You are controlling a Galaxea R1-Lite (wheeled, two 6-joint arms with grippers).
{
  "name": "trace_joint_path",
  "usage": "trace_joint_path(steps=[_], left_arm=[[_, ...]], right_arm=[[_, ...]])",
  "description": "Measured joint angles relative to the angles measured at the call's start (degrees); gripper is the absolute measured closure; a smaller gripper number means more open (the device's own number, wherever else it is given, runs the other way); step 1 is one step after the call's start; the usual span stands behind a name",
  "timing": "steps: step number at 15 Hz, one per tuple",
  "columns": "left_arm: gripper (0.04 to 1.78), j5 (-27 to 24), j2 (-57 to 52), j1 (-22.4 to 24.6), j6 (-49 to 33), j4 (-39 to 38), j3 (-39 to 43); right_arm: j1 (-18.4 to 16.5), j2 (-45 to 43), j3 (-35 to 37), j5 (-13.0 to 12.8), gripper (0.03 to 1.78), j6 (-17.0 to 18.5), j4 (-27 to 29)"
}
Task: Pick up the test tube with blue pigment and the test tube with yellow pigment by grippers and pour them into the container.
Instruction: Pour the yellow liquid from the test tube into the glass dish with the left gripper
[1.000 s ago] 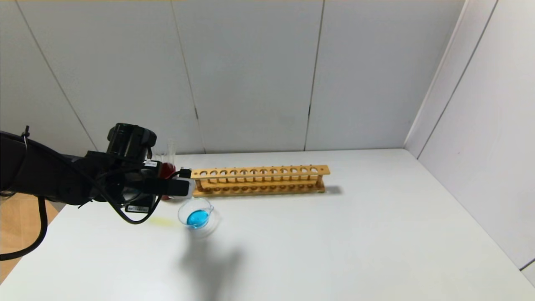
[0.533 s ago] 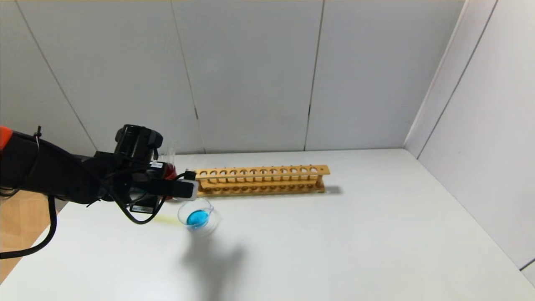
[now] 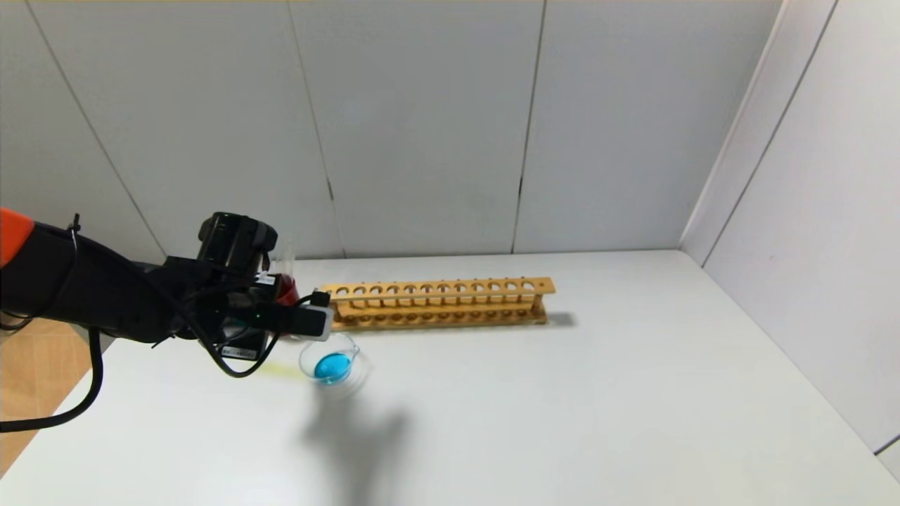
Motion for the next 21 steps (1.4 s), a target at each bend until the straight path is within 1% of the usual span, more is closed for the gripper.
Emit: trace_joint_path(steps=[21], left_arm=[[1.52,0.82,2.19,-1.33,1.19,1.41,-1.05]], right_arm=[[0.00,0.00,0.00,0.02,0.06,0.00,0.00]])
